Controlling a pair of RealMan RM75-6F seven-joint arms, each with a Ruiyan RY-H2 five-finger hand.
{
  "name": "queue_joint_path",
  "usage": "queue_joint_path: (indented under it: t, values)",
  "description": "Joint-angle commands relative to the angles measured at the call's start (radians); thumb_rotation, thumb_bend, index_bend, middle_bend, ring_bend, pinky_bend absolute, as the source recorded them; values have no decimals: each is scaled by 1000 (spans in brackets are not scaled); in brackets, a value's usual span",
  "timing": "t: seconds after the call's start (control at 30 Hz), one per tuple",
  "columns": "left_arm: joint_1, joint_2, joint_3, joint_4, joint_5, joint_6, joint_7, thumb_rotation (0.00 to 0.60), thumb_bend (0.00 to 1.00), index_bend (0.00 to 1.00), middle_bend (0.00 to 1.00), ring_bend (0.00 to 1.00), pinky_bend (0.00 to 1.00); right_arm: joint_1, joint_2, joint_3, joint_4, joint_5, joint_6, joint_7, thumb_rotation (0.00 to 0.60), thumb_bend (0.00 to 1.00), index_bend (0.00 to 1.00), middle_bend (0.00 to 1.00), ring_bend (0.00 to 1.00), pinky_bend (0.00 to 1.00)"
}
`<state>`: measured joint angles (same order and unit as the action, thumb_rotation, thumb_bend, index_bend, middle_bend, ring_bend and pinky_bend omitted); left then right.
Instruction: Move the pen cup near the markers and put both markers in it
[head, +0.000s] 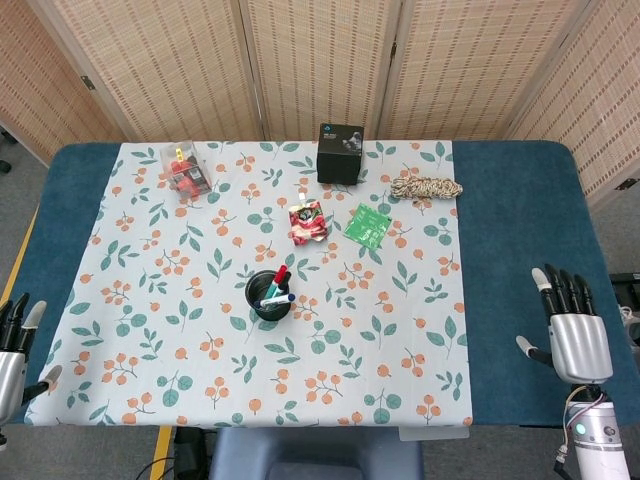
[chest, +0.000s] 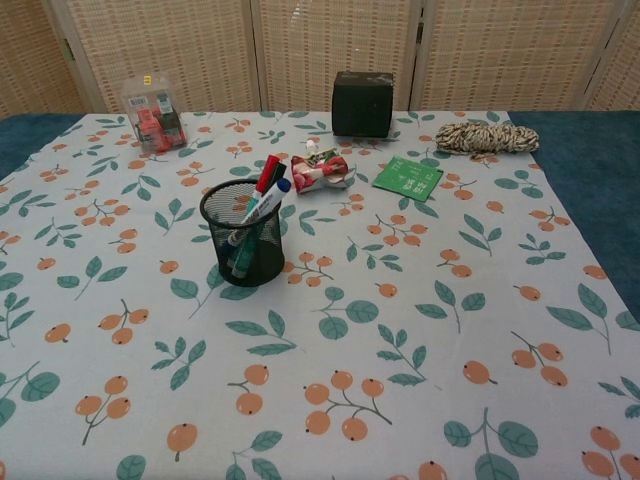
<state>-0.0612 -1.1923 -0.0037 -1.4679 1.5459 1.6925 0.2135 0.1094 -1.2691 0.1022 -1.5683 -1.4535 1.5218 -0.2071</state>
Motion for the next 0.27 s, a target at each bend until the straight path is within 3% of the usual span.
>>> queue_joint_path:
  t: [0.03, 0.27]
  values:
    - [5, -9, -7, -7, -11, -17, 36, 600, 107, 0, 0, 0, 336, -4, 3, 3, -3, 8, 0, -1, 600, 95, 0, 0, 0, 0]
    - [-16, -35, 1, -10, 12, -71, 76, 600, 107, 0, 0, 0, 328, -4, 17, 8, -3, 16, -10, 12, 600, 95, 0, 0, 0, 0]
